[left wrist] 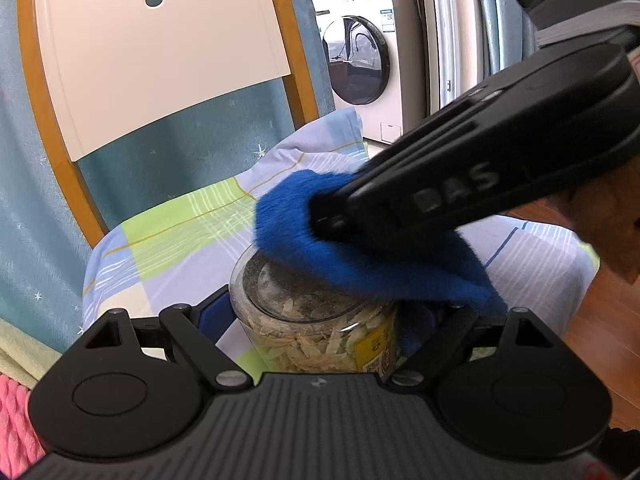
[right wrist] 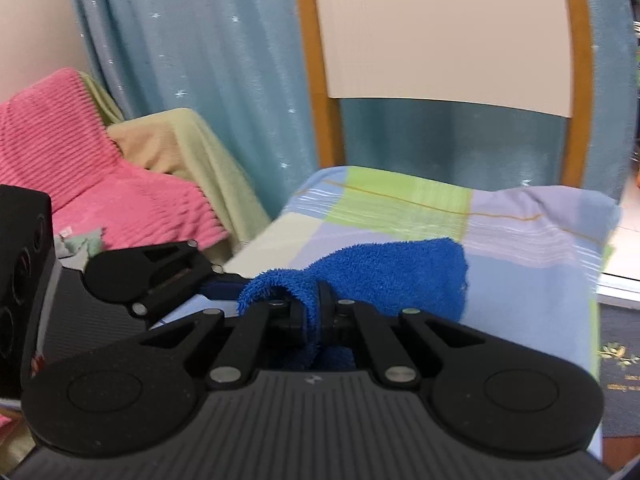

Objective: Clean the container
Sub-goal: 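Keep rubbing the blue towel over the jar base with the right gripper, then lift the towel off with the right gripper while the left gripper turns the jar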

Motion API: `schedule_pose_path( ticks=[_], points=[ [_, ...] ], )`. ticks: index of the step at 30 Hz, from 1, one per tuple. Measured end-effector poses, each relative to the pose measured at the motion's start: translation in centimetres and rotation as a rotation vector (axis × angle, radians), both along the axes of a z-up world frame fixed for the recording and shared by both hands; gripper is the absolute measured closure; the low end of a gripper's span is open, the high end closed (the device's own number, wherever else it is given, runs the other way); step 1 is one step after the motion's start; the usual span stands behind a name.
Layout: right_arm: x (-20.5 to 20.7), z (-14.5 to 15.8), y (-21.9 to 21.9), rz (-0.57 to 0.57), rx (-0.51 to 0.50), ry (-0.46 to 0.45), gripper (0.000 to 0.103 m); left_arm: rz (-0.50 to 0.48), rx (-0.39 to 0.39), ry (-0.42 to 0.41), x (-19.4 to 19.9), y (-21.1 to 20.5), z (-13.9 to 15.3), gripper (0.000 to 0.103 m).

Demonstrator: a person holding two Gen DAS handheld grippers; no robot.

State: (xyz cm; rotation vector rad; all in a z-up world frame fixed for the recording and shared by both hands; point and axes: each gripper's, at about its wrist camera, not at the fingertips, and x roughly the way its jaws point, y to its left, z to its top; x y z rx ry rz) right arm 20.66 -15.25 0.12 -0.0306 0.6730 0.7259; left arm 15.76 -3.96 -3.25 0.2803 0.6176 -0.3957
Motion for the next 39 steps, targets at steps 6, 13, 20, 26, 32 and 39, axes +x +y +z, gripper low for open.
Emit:
schedule_pose_path(
  ticks=[6,13,20,26,32,39],
  points=[
    [-2.6,0.5,0.5,0.040,-0.042,-0.001,0.100,-0.006,0.016,-0.005,-0.2,-0.5,0.2,0.017],
    [-1.7,0.0,1.3,0.035,0.031,0.003,0.100,0.005,0.002,0.007,0.2,-0.2,0.1,0.017],
    [-0.1,-0.4,-0.2,-0.013,0.053,0.002,0.102,0.003,-0.004,0.014,0.3,-0.1,0.2,0.017],
    [-1.4,0.1,-0.7,-0.004,0.036,0.036,0.102,-0.009,-0.014,0.016,0.6,0.2,0.0,0.017],
    [-1.9,0.2,1.5,0.038,0.023,0.036,0.100,-0.009,-0.018,0.009,0.8,0.4,-0.3,0.017],
    [0.3,-0.1,0.5,-0.071,0.060,0.035,0.102,-0.021,-0.018,0.010,1.0,0.5,-0.3,0.017]
  ],
)
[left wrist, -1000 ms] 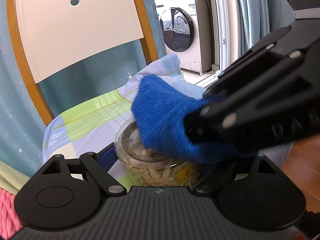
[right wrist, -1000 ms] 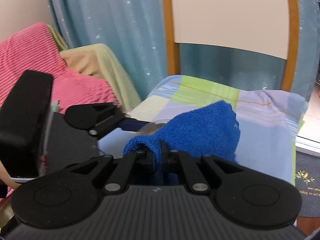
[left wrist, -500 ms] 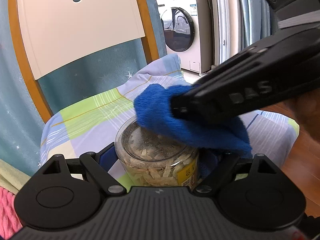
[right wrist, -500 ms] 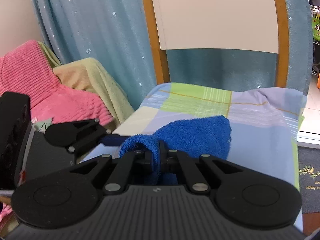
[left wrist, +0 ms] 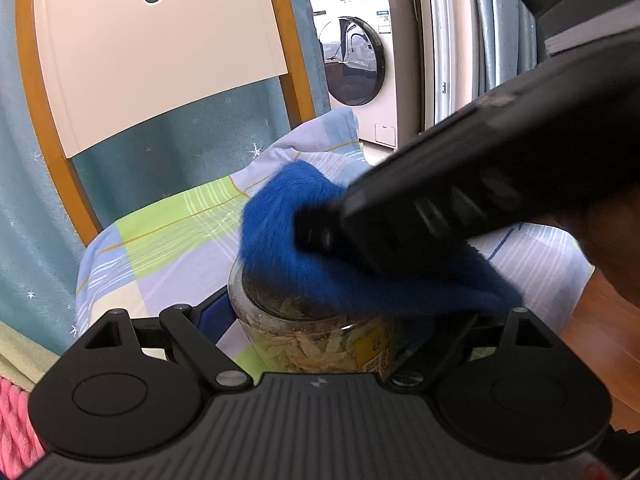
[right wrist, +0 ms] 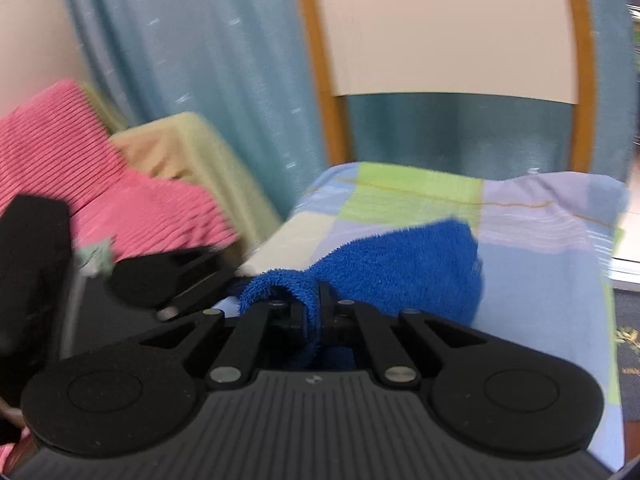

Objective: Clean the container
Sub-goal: 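Lift the towel off with the right gripper while the left gripper turns the jar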

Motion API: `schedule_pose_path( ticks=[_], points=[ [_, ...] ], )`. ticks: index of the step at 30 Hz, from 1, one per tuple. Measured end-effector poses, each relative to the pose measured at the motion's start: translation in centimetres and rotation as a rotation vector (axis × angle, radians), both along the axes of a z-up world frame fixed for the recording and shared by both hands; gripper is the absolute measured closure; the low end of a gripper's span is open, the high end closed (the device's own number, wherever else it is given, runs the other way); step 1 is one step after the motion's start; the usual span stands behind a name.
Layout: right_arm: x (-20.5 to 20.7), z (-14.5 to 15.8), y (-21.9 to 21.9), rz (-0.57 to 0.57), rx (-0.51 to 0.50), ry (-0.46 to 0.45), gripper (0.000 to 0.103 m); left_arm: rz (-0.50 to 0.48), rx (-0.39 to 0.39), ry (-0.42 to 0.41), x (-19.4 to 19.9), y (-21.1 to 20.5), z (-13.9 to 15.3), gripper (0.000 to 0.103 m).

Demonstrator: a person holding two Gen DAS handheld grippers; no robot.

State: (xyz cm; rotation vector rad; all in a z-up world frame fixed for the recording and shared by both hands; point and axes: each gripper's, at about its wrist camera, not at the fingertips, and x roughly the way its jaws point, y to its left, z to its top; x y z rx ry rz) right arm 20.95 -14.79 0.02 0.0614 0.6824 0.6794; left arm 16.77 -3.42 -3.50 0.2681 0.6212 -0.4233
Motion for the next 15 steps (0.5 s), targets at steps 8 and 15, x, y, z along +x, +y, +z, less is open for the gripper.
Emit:
schedule_pose_path(
  ticks=[8,15],
  points=[
    [-1.5,1.6,-3.8,-0.164,0.021,-0.026,0.101,-0.024,0.016,0.022,0.3,0.0,0.4,0.017],
    [-2.4,1.8,-6.5,-0.245,-0.002,-0.026,0.100,-0.040,0.043,0.045,0.3,0.0,1.3,0.014]
  ],
)
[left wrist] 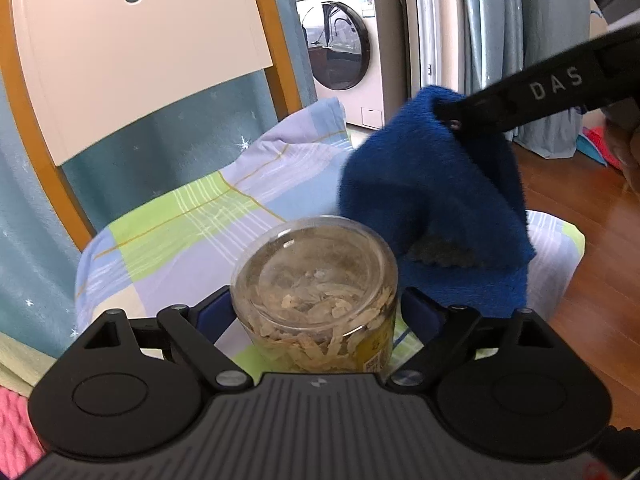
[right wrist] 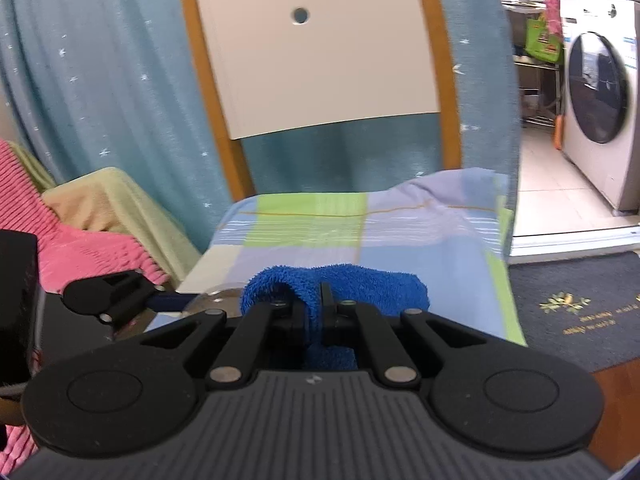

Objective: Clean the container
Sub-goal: 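Lift the towel off with the right gripper while the left gripper turns the jar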

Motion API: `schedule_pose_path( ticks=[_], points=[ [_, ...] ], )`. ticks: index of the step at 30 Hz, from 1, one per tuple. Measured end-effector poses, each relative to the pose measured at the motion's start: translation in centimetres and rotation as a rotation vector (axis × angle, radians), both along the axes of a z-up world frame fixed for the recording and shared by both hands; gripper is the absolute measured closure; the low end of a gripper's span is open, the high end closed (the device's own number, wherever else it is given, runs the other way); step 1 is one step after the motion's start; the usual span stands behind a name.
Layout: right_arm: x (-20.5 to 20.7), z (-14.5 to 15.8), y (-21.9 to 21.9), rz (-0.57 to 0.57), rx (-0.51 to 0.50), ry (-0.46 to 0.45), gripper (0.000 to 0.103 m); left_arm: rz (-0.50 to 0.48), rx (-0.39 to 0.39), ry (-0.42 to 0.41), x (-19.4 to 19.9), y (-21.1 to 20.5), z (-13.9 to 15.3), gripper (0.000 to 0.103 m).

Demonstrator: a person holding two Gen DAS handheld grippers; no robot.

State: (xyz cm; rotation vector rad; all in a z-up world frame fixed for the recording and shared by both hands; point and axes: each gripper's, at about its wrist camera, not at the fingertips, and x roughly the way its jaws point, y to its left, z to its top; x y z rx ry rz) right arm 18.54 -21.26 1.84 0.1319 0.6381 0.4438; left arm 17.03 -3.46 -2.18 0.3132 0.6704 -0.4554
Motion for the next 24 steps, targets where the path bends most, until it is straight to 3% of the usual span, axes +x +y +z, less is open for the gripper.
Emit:
schedule_pose_path(
  ticks=[4,10,22,24],
  points=[
    [-0.1,0.0,0.2,-0.002,-0.013,0.004,0.100,-0.007,-0.013,0.010,0.5,-0.1,0.8,0.013],
    [-0.6,0.1,0.4,0.001,-0.028,0.001,0.100,-0.032,0.032,0.054,1.6,-0.7,0.5,0.013],
    [-0.1,-0.2,-0.2,-0.026,-0.012,0.011,0.100,-0.067,0.012,0.084,2.5,-0.2,0.3,0.012],
    [-0.1,-0.3,-0.2,-0.027,-0.012,0.013,0.100,-0.073,0.010,0.103,2.8,-0.3,0.2,0.016]
  ],
)
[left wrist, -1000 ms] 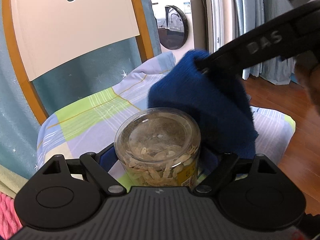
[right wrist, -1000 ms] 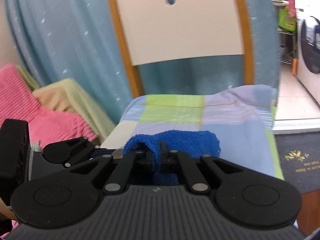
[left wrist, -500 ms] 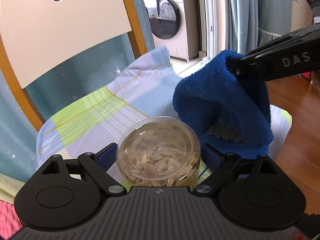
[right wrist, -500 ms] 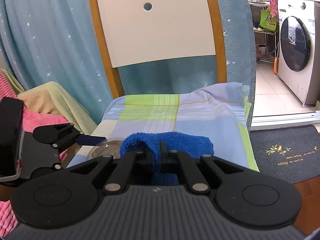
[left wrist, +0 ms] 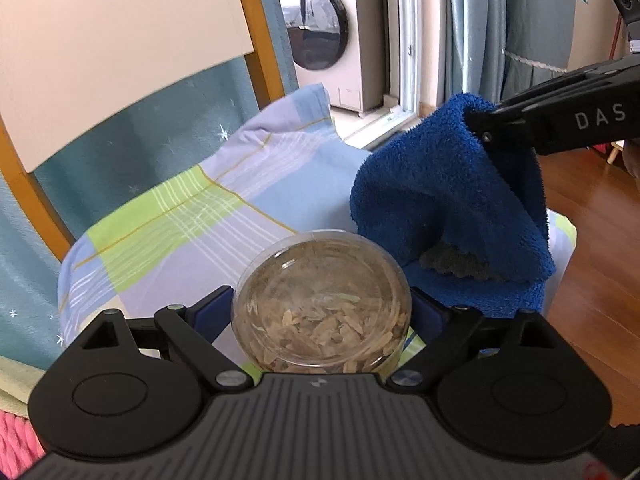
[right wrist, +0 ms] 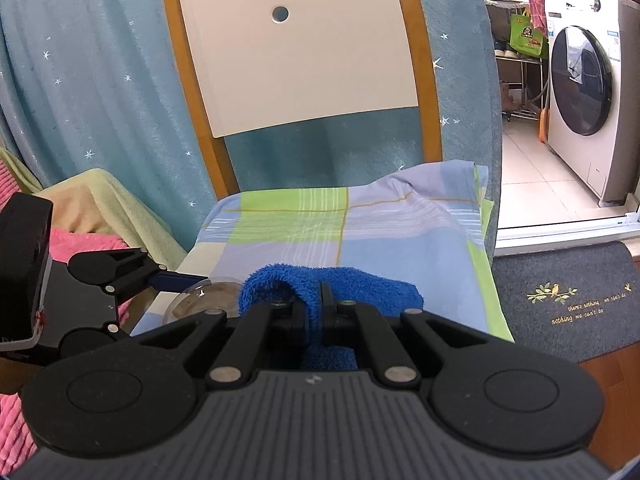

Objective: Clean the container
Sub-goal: 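Lift the towel off with the right gripper while the left gripper turns the jar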

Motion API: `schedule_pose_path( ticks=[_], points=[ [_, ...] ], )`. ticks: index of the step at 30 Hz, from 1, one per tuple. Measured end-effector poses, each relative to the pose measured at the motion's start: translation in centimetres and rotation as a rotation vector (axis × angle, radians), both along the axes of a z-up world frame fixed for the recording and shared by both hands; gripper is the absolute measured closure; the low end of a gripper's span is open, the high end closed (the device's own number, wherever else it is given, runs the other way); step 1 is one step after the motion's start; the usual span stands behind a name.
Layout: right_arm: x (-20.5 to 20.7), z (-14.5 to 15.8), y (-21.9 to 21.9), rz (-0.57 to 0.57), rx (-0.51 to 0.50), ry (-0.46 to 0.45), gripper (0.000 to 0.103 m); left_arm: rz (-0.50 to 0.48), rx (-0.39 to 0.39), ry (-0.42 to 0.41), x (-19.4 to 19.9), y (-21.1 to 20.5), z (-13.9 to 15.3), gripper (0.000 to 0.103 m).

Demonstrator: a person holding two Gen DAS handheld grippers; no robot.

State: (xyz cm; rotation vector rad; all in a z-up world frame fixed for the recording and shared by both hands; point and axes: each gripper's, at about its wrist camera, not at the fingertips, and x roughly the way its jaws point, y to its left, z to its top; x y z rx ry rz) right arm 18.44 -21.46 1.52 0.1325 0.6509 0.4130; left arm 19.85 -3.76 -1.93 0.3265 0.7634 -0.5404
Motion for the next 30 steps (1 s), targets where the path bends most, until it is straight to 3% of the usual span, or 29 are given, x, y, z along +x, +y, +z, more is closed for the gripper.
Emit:
schedule_pose_path(
  ticks=[5,11,14,17,22,30],
  points=[
    [0.4,0.1,-0.3,-0.022,0.000,-0.005,0.100,0.013,-0.011,0.004,1.1,-0.2,0.1,0.017],
    [0.4,0.4,-1.4,-0.058,-0.002,-0.016,0.101,0.084,-0.130,-0.101,1.7,0.0,-0.2,0.017],
    [0.1,0.4,-1.9,-0.074,0.006,-0.016,0.100,0.103,-0.141,-0.123,0.0,0.7,-0.5,0.017],
    [0.0,0.2,-1.9,-0.075,0.014,-0.013,0.100,0.111,-0.161,-0.089,-2.2,2.3,-0.5,0.017],
    [-0.3,0.1,-0.6,-0.040,0.021,-0.018,0.100,0.122,-0.109,-0.031,-4.1,3.6,-1.6,0.017],
    [-0.7,0.1,0.7,0.004,0.002,-0.023,0.100,0.114,-0.108,0.016,-2.8,3.5,0.2,0.013]
  ],
)
